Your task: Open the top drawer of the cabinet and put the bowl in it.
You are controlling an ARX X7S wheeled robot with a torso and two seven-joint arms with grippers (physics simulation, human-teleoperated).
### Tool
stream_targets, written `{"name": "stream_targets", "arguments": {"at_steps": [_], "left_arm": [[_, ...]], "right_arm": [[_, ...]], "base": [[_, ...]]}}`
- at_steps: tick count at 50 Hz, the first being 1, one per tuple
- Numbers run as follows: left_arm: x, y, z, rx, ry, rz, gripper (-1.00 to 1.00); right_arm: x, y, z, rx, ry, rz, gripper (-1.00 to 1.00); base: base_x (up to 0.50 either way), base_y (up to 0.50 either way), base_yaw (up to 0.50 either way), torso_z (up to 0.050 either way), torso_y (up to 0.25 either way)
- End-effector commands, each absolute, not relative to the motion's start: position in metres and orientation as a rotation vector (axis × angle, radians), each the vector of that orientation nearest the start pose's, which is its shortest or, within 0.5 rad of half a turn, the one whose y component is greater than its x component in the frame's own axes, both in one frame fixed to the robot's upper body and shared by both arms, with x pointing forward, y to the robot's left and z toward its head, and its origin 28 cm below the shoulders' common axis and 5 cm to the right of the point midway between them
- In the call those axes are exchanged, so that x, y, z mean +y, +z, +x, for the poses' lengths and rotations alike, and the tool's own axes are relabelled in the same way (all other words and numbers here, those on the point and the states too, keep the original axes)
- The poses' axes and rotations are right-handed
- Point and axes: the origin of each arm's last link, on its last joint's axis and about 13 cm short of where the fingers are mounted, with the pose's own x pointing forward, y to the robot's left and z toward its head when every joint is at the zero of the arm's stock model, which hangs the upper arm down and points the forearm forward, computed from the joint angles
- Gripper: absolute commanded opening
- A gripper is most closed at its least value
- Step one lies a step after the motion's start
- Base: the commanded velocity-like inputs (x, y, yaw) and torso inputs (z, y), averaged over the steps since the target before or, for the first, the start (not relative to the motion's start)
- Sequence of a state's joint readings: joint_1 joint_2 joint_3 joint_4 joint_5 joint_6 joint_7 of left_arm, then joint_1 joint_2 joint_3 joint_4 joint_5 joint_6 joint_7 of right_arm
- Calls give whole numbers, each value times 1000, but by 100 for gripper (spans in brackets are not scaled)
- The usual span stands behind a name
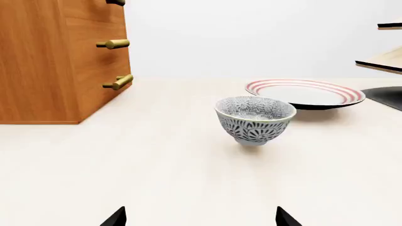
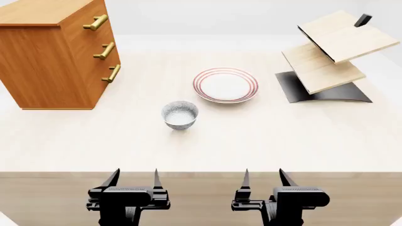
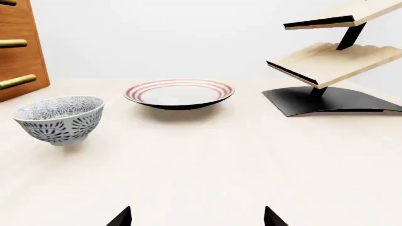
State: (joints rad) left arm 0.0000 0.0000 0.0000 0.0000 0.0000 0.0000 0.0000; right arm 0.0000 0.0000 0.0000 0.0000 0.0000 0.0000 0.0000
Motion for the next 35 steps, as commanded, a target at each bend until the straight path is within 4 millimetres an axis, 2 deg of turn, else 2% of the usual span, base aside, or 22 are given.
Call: {"name": "stream_targets", "arguments": {"at_steps": [1, 9, 19, 26, 30, 35], "left_arm": [[206, 14, 210, -2, 1, -1, 100], [208, 20, 208, -23, 8, -3, 100], [212, 37, 205, -70, 11, 5, 100], [216, 57, 207, -117, 4, 41, 100], [219, 79, 213, -152, -4, 62, 100], [223, 101, 220, -185, -7, 72, 100]], "right_arm": [[-96, 13, 210, 0, 1, -10, 100], [-96, 20, 206, -8, -2, -21, 100], [-100, 38, 198, -53, -16, -36, 100], [-105, 56, 197, -88, -34, -71, 100], [-109, 70, 200, -111, -38, -86, 100], [-110, 83, 202, -133, -37, -102, 100]], "base": [[0, 0, 0, 0, 0], [0, 0, 0, 0, 0], [0, 0, 0, 0, 0], [0, 0, 0, 0, 0], [0, 0, 0, 0, 0], [0, 0, 0, 40, 0]]}}
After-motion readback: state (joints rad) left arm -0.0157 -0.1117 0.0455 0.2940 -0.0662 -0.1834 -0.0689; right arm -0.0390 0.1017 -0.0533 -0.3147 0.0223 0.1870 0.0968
